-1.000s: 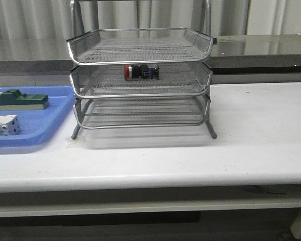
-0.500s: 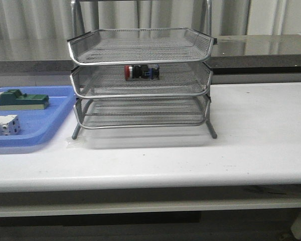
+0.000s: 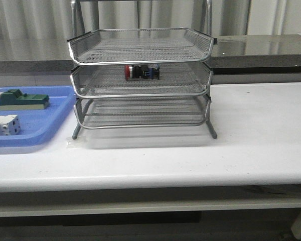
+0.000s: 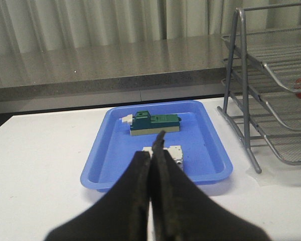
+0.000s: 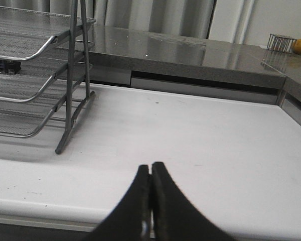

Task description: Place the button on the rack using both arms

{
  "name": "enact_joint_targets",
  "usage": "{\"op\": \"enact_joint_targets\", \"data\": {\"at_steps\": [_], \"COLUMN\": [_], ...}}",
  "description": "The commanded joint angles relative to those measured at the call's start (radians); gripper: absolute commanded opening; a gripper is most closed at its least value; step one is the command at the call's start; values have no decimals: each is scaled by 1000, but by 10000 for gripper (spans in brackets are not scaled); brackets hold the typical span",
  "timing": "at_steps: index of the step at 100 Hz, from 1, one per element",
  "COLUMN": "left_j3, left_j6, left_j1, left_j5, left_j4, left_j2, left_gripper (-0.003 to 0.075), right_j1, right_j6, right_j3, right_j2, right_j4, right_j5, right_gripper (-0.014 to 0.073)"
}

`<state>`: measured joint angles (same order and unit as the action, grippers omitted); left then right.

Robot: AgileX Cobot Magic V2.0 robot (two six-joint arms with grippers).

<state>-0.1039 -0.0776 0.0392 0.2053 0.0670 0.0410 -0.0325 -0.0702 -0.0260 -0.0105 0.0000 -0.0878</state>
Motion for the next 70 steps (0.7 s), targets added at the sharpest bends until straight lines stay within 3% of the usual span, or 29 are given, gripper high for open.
{"op": "enact_joint_targets", "data": {"at_steps": [1, 13, 28, 70], "left_j3": [22, 68, 119, 141], "left_j6": [27, 31, 158, 158], "left_j1": [-13, -39, -62, -64], "left_j5": [-127, -129, -175, -223], "left_j4": [-10, -13, -96, -75], "left_j2": [-33, -77, -77, -77], "left_gripper": [-20, -20, -20, -20], "right_j1": [6, 6, 6, 6], "right_j6": [-1, -1, -1, -1], "right_j3": [-2, -2, -2, -2], "right_j2": [-17, -17, -17, -17], "right_j4": [-10, -10, -10, -10], "right_j5": [88, 88, 88, 88], "right_gripper": [-61, -61, -61, -61]}}
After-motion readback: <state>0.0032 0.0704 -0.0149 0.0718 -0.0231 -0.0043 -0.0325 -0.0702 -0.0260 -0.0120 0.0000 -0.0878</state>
